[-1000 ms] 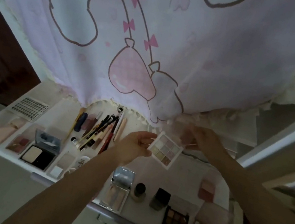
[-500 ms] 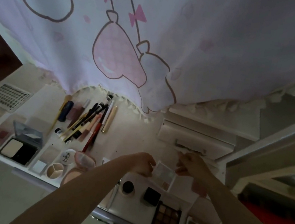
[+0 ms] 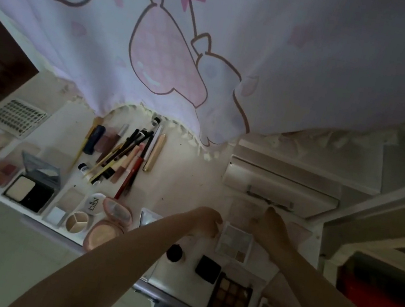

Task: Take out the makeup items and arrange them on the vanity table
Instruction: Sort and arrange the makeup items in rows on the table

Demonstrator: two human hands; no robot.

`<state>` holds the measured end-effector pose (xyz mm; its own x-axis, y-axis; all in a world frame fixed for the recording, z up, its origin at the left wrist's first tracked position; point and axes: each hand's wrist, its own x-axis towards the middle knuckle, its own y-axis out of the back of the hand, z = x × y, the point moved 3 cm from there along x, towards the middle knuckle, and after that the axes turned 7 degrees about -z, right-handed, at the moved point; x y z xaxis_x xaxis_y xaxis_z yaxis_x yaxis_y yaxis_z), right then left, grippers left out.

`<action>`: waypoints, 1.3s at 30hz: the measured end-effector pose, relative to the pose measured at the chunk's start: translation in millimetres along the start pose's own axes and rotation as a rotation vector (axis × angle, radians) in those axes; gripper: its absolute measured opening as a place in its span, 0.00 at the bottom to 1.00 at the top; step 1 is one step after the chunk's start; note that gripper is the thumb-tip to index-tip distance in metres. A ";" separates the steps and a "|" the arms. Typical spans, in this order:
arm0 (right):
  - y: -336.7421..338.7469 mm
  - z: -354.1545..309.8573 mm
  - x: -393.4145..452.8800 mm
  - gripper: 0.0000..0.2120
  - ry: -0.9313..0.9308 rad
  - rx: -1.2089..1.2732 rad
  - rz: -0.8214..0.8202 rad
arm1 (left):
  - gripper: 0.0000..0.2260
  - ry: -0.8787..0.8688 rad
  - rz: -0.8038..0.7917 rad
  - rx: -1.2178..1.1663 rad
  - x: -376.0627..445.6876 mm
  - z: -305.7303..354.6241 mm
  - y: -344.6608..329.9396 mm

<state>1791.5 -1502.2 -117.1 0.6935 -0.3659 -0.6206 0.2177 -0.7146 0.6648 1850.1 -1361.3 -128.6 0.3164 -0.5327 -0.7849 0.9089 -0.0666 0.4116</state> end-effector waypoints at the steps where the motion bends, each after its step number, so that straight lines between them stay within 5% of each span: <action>1: 0.0 -1.1 -3.0 0.07 0.041 -0.044 0.004 | 0.20 -0.018 0.046 -0.012 -4.6 -2.7 3.2; 5: -1.3 -10.8 -21.9 0.21 0.243 -0.222 0.035 | 0.21 -0.092 0.386 0.043 -34.8 -25.6 16.4; 10: -3.0 -61.8 -29.1 0.13 0.388 -0.235 -0.022 | 0.18 -0.133 0.710 0.155 -71.8 -68.2 41.5; 15: -30.0 -148.5 -0.3 0.11 0.411 -0.121 -0.150 | 0.15 -0.029 0.836 0.150 -98.1 -120.3 76.0; 20: -60.4 -230.8 48.1 0.18 0.433 -0.217 -0.119 | 0.15 -0.045 0.798 0.180 -113.7 -172.5 111.9; 22: -65.8 -252.1 68.4 0.14 0.417 -0.252 -0.088 | 0.15 -0.073 0.771 0.172 -119.5 -192.3 125.4; 31: -89.2 -270.3 102.8 0.25 0.110 -0.113 -0.041 | 0.14 -0.181 0.672 0.191 -127.5 -254.0 157.7; 37: -74.4 -257.3 63.6 0.09 0.007 0.206 0.051 | 0.16 -0.261 0.513 0.084 -116.8 -239.6 167.4; 39: -60.7 -257.9 42.0 0.15 0.050 0.136 0.088 | 0.14 -0.293 0.415 0.004 -113.7 -220.8 167.8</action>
<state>1984.4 -1320.4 -76.2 0.7397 -0.4032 -0.5387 0.0618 -0.7565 0.6510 2026.6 -1125.6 -72.6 0.5607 -0.7294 -0.3918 0.7213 0.1980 0.6637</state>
